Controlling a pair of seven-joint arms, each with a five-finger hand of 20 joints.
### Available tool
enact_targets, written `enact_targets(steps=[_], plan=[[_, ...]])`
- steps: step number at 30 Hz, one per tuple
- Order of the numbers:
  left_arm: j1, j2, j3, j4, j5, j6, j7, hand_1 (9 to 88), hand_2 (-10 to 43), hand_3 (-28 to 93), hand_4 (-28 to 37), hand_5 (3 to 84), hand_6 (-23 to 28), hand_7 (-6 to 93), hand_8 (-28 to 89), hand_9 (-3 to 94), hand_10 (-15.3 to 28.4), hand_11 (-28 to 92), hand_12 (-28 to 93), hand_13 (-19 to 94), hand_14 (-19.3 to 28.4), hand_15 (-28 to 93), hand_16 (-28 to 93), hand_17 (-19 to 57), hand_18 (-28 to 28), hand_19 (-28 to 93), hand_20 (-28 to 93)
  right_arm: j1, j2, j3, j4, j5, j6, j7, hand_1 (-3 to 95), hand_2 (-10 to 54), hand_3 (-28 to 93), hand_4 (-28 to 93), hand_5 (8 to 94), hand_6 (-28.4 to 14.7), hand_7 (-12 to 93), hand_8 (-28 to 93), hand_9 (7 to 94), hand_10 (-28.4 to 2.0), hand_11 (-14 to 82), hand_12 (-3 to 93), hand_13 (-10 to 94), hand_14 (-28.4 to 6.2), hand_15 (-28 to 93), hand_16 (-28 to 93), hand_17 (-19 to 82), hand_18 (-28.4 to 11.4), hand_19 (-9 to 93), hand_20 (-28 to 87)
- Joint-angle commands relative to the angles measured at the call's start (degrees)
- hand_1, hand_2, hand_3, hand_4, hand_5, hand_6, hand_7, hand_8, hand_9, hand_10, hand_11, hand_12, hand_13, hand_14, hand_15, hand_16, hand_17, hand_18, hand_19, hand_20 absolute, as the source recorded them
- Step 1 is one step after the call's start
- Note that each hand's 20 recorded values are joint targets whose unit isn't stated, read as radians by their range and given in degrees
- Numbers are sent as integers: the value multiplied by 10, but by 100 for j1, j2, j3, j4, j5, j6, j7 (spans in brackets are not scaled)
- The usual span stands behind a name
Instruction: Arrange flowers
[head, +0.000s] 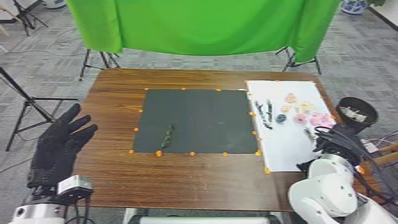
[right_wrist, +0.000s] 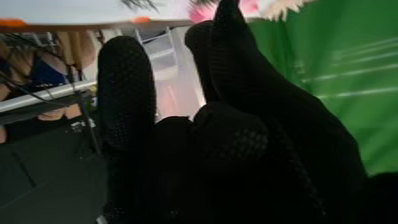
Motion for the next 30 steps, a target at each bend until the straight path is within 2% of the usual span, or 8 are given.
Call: enact_targets(steps=[1,3,6,8,13,22,25,30], plan=[[72,41,-3,-7,-3,15,32,283,76,632,-239,346,76,113,-84,298,167,262,114,181,225,537,-101,-111,185,399,138,-206,-24,464,-521,582,203,-253,565,-49,641,-219,765,-114,144,130,921,-95,597,189,937,-29,788,114,626,-104,846,-281],[70,71,16,-1,-18,0,51,284,76,631,-239,347,76,113,-85,298,167,262,114,181,226,537,-101,-111,185,399,138,-437,-152,848,-828,1165,233,-475,487,-40,663,-205,670,-107,153,-54,819,-156,442,163,885,-72,606,131,639,-132,764,-282],[88,3,-11,-13,49,9,-20,284,77,630,-238,348,77,113,-85,298,167,262,114,181,225,537,-101,-111,185,400,138,-667,-225,1090,-1124,1358,29,-719,455,-40,660,-195,657,-88,173,-89,734,-199,265,136,782,-136,484,102,638,-162,720,-283],[91,10,-16,-11,22,-15,-15,284,77,630,-238,349,79,114,-84,299,168,262,114,182,226,537,-101,-111,185,400,138,-674,-297,1238,-1253,1735,43,-775,447,-46,669,-198,626,-81,179,-96,665,-217,194,122,687,-180,426,65,644,-160,723,-283],[27,-48,52,-27,111,-29,-141,284,77,629,-237,351,80,114,-85,302,169,264,113,182,226,538,-101,-111,186,401,137,-217,-380,844,-893,1259,-115,-269,446,-53,679,-205,578,-110,167,-103,582,-248,139,109,613,-203,384,33,653,-158,716,-283],[10,-69,77,-47,129,-16,-183,285,77,629,-236,353,81,113,-84,304,170,267,113,184,227,540,-102,-111,186,403,137,233,-490,512,-270,784,-574,267,493,-52,654,-194,625,-220,74,-81,605,-284,54,48,918,-73,447,76,776,-34,901,-283],[-47,-160,67,-37,238,-86,-345,285,77,629,-236,354,82,113,-84,304,171,267,113,183,228,542,-102,-111,186,403,137,260,-522,510,-156,808,-783,366,509,-55,645,-191,617,-241,73,-88,575,-284,55,14,931,-64,450,86,784,-23,921,-283],[-80,-88,100,-27,173,-68,-230,286,77,629,-236,355,83,113,-84,304,171,267,113,184,228,543,-103,-111,186,404,136,473,-610,387,89,1144,-1069,411,530,-53,625,-185,624,-219,72,-92,587,-235,188,25,931,-61,462,96,787,-22,930,-283]])
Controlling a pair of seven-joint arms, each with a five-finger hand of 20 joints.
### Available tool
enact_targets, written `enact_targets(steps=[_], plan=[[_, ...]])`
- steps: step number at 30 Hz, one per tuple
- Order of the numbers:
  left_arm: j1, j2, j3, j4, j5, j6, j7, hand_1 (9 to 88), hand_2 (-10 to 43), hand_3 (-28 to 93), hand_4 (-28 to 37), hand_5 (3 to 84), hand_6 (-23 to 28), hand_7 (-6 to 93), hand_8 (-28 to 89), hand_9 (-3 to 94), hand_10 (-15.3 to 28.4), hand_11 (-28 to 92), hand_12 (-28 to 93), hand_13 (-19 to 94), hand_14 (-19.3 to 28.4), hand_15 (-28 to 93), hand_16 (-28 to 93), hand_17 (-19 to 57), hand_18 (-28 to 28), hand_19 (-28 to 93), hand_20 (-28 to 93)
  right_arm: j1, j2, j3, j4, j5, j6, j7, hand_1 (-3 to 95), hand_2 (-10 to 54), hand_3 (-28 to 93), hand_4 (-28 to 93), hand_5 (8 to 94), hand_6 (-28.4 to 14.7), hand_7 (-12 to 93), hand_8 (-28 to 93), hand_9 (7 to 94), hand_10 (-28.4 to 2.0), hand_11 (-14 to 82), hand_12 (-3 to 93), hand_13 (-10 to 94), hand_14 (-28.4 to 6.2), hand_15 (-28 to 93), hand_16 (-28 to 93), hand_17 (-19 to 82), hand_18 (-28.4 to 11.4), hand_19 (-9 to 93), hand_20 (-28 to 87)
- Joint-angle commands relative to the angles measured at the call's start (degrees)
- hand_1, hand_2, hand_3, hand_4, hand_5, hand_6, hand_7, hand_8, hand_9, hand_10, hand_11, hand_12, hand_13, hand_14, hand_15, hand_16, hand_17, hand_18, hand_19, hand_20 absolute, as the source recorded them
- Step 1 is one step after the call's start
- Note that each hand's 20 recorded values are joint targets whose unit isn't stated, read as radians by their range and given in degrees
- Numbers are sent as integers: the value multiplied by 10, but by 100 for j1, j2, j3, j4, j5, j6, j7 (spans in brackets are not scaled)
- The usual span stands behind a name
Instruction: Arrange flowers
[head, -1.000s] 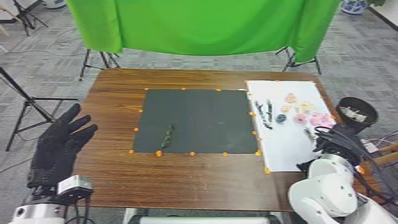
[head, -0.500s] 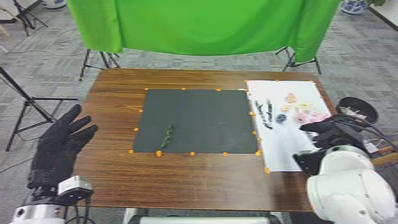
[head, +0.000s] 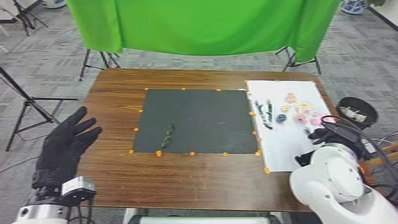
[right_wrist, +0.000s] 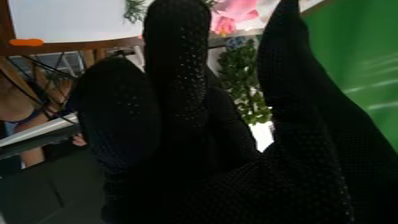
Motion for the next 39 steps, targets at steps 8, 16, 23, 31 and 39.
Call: enact_targets(steps=[8,16,23,31,39], plan=[[-118,7,36,15,23,-144,-30,287,78,629,-233,355,83,112,-84,304,171,265,112,185,229,543,-103,-111,187,405,135,364,-248,-141,643,636,-595,272,562,-43,581,-169,613,-203,66,-89,613,-230,200,77,933,-57,475,106,793,-13,932,-283],[-10,-39,6,-6,18,-127,4,288,78,629,-232,355,84,112,-84,305,172,265,113,185,229,543,-103,-111,187,405,135,337,-230,-204,759,520,-558,179,633,-37,506,-138,647,-153,97,-48,671,-203,181,105,919,-58,514,112,778,-22,932,-220],[-14,14,47,-2,-10,-114,7,288,78,629,-231,355,83,112,-84,305,172,265,113,186,229,543,-103,-111,187,405,134,320,-120,-476,880,66,-206,87,717,-56,435,-142,760,-81,148,103,839,-145,83,236,911,-54,577,122,732,-55,932,73],[47,-39,4,-9,21,-112,-24,287,78,631,-230,354,83,112,-84,304,171,265,114,185,229,542,-103,-111,186,405,134,248,91,-620,839,-474,301,-25,717,-57,516,-204,792,-87,168,152,874,-131,166,286,906,-41,634,128,695,-102,932,312],[91,-59,-34,-28,32,-112,-47,287,78,633,-230,355,83,112,-84,304,172,265,113,185,229,541,-103,-111,186,404,134,320,198,-700,733,-855,629,-48,684,-71,617,-252,815,-101,164,171,878,-124,222,273,914,-27,654,116,699,-105,932,338]])
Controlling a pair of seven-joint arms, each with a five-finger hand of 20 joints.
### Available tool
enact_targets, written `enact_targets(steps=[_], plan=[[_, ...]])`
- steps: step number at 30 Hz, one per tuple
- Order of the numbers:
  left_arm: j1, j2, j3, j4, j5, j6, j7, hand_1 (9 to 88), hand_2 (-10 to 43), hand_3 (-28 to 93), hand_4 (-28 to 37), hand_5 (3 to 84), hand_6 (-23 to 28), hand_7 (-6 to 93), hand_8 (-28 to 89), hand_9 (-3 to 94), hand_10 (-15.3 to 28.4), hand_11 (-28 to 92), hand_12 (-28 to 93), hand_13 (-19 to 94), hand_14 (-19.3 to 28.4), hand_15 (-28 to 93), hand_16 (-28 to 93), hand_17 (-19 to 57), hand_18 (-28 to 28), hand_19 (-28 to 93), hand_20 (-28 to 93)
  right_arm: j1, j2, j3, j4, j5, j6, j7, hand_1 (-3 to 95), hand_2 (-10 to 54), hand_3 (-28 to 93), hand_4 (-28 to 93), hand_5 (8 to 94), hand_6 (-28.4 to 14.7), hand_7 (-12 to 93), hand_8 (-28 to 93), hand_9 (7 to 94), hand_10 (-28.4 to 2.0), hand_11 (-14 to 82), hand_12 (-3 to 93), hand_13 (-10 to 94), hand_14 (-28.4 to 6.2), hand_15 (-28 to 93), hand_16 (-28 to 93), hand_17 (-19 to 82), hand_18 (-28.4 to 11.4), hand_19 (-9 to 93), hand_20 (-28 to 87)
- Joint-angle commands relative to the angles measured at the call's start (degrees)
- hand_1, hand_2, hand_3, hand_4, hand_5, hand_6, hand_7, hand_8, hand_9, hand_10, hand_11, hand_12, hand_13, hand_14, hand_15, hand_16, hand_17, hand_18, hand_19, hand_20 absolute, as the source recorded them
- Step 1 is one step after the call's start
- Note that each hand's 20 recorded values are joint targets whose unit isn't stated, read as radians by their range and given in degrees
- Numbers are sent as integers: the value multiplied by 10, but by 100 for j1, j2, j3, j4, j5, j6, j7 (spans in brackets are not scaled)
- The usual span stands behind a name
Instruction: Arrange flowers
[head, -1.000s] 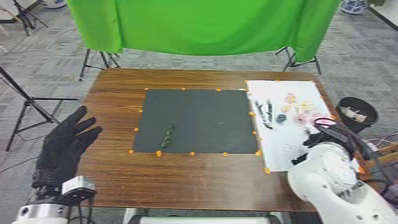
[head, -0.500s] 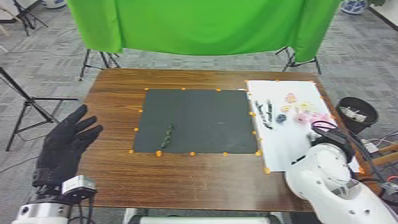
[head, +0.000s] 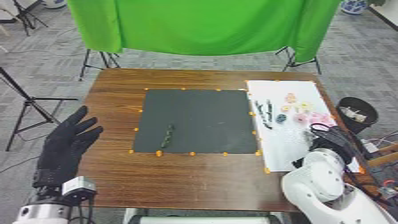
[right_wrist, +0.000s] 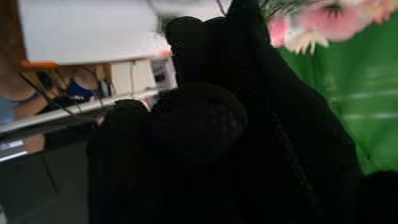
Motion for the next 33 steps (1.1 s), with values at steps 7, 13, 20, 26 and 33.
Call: enact_targets(steps=[7,13,20,26,33], plan=[[164,-130,-102,-56,83,-48,-123,287,77,633,-231,355,83,112,-84,304,171,264,113,185,229,541,-103,-111,186,404,134,61,146,1,-260,-427,242,-93,671,-84,652,-274,841,-97,153,192,894,-127,238,253,933,-22,640,116,716,-102,932,323],[225,-254,-199,-78,158,-104,-249,285,75,637,-232,355,82,113,-84,304,171,265,113,184,228,541,-103,-111,186,403,135,-158,68,320,-547,27,154,-115,642,-78,647,-247,830,-93,141,178,886,-130,220,240,935,-26,624,123,725,-96,932,296],[188,-239,-175,-69,176,-111,-259,286,76,637,-234,355,82,113,-84,304,172,265,113,184,227,541,-103,-111,185,403,135,-201,-54,642,-683,831,-345,-68,517,-78,669,-210,700,-130,114,-55,786,-200,245,120,912,-34,622,114,726,-81,932,228],[204,-156,-130,-81,59,-64,-157,286,77,636,-233,355,83,113,-84,304,171,265,113,184,228,543,-103,-111,186,404,135,-131,-89,676,-610,917,-570,-3,494,-72,643,-196,653,-157,88,-69,723,-230,216,101,903,-39,611,106,728,-70,932,178],[176,-166,-125,-84,81,-63,-196,286,76,636,-233,355,83,113,-85,304,171,266,113,184,227,543,-104,-111,186,404,135,-56,-147,651,-564,1115,-686,76,500,-69,629,-188,645,-166,77,-65,708,-234,223,96,903,-40,614,100,731,-68,932,163]])
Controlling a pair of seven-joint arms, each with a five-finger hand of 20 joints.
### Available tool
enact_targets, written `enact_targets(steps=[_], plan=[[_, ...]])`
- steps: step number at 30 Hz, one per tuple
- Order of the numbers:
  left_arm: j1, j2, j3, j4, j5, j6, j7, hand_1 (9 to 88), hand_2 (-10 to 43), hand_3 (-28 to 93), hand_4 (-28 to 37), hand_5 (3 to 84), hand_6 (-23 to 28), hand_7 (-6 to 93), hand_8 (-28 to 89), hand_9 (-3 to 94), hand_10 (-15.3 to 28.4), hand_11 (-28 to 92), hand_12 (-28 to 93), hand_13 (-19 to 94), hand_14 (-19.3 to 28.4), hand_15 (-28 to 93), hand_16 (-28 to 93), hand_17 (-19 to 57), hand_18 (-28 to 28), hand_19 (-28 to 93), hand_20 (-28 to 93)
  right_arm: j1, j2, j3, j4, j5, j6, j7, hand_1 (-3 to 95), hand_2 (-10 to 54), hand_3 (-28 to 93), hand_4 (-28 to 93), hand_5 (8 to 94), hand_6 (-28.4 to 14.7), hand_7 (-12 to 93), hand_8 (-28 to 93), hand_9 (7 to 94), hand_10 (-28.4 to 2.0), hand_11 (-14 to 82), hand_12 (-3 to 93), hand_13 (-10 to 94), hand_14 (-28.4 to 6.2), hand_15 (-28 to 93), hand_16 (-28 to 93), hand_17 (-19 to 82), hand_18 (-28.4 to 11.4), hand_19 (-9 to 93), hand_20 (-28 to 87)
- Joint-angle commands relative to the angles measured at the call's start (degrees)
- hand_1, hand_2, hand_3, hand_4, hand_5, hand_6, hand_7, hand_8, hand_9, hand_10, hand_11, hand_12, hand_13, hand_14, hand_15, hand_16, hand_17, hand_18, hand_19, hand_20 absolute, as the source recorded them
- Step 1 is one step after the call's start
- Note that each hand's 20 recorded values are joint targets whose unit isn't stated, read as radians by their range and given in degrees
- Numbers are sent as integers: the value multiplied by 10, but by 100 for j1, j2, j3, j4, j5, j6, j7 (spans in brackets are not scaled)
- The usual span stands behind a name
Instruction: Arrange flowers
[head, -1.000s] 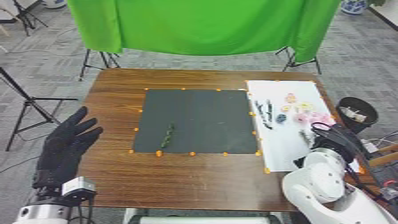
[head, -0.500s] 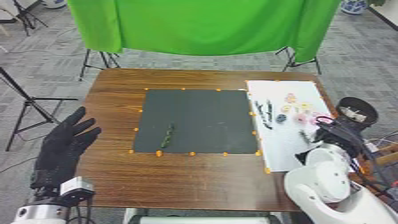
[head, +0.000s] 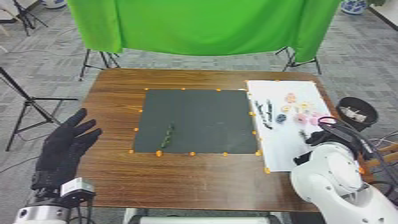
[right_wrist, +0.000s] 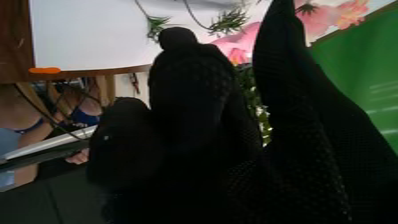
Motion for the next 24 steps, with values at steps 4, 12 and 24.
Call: enact_targets(steps=[4,12,24], plan=[[39,18,22,-56,-23,-21,6,286,76,637,-233,355,82,113,-84,304,170,266,113,184,227,543,-104,-111,185,403,135,257,-155,-122,178,269,-379,102,510,-63,609,-180,657,-163,83,-66,742,-229,214,101,915,-38,612,99,736,-72,932,179],[-18,-44,38,-43,48,-56,-92,287,76,640,-235,355,83,113,-84,304,170,267,112,184,226,543,-104,-111,185,403,135,350,-199,-241,455,348,-418,186,534,-55,608,-175,665,-154,92,-67,773,-224,201,118,921,-40,612,111,734,-84,932,218],[-21,128,91,-33,-128,2,97,287,75,640,-233,356,83,113,-84,303,170,269,111,184,227,544,-105,-111,185,403,135,288,-33,-543,647,-370,31,66,713,-58,502,-169,773,-98,156,168,867,-147,186,257,900,-43,673,124,683,-125,932,400]])
